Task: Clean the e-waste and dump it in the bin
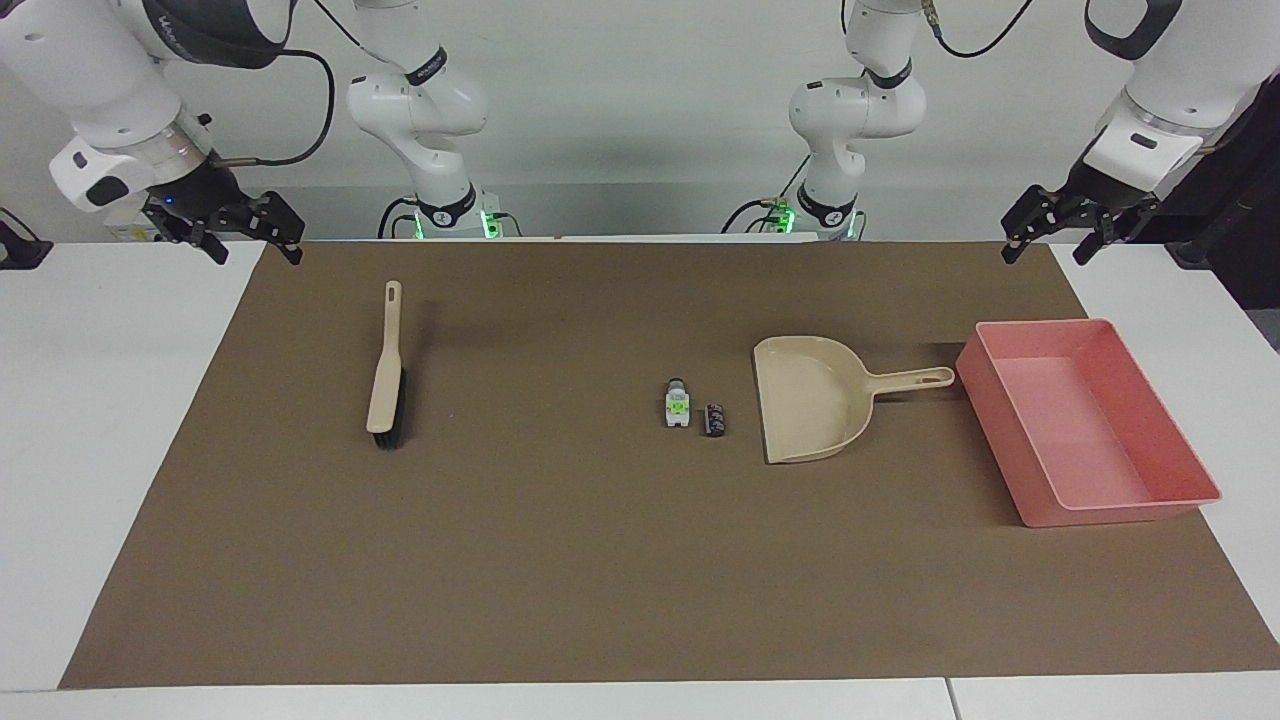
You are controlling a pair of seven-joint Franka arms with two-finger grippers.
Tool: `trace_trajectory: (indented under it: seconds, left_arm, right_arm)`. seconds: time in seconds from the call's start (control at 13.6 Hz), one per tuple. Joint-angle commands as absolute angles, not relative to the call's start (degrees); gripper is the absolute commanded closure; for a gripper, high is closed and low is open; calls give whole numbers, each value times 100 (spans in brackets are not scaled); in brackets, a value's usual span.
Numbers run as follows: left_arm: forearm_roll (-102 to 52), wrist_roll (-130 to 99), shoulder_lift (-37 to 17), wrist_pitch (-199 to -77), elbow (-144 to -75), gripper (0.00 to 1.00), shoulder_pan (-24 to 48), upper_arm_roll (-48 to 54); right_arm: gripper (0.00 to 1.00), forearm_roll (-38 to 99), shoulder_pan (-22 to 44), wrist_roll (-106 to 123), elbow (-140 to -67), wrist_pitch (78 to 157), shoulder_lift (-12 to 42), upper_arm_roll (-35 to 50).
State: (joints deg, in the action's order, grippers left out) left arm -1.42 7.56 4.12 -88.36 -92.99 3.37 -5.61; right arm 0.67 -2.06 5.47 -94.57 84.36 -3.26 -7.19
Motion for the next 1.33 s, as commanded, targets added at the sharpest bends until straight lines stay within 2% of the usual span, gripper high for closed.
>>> trace_trajectory:
  seconds: [0.0,0.52,0.81,1.25]
  left_arm:
    - [-44,844,237,-8570,-8991,0,378,-545]
    - [26,1140,290,-8902,-9122,0,404,-492]
    - [-26,3054,386,-9026,-9325,1,527,-475]
    - [-35,6841,650,-9456,-10237,0,703,-475]
  right_arm:
    - [1,88,-255,694,-9536,8367,-413,-694]
    - [1,70,-246,720,-10264,8559,-764,-703]
    - [1,70,-35,615,-11344,9174,-1081,-633]
    - [1,62,219,458,-12566,10421,-993,-633]
